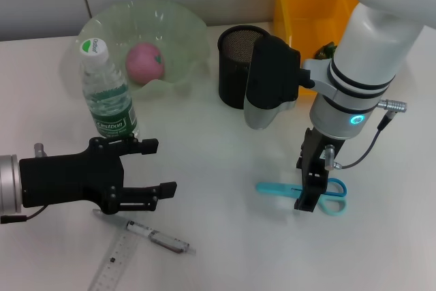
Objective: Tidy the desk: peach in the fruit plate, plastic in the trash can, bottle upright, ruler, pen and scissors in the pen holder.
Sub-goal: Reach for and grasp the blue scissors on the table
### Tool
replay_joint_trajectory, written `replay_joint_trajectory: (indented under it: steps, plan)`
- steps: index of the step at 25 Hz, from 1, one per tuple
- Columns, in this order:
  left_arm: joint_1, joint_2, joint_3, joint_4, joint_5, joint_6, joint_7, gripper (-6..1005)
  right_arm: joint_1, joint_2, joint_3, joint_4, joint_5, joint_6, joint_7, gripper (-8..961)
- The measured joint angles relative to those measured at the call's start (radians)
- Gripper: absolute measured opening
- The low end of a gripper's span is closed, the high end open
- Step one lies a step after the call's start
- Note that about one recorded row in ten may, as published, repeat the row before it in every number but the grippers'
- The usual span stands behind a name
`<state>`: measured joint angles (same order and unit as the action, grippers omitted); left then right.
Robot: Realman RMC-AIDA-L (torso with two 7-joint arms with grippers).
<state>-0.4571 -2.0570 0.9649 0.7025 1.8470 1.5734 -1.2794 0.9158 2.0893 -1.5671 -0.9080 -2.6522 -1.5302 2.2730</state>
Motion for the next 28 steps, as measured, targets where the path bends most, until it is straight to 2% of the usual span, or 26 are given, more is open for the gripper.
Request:
replay_joint_trajectory:
  steps: [19,24,28]
  plan:
    - [-0.003,0.0,-0.001,0.0,0.0,-0.004,-0.006,862,0.007,-0.003,-0.017,0.015,0.024,0.004,0.002,649]
    - [-0.004,0.0,-0.002,0.0,0.0,-0.004,-0.015,862,0.007,-0.004,-0.017,0.013,0.021,0.002,0.0,474]
    - [-0.005,0.001,-0.002,0.0,0.0,-0.004,-0.017,862,0.004,-0.005,-0.016,0.013,0.019,0.001,-0.002,480]
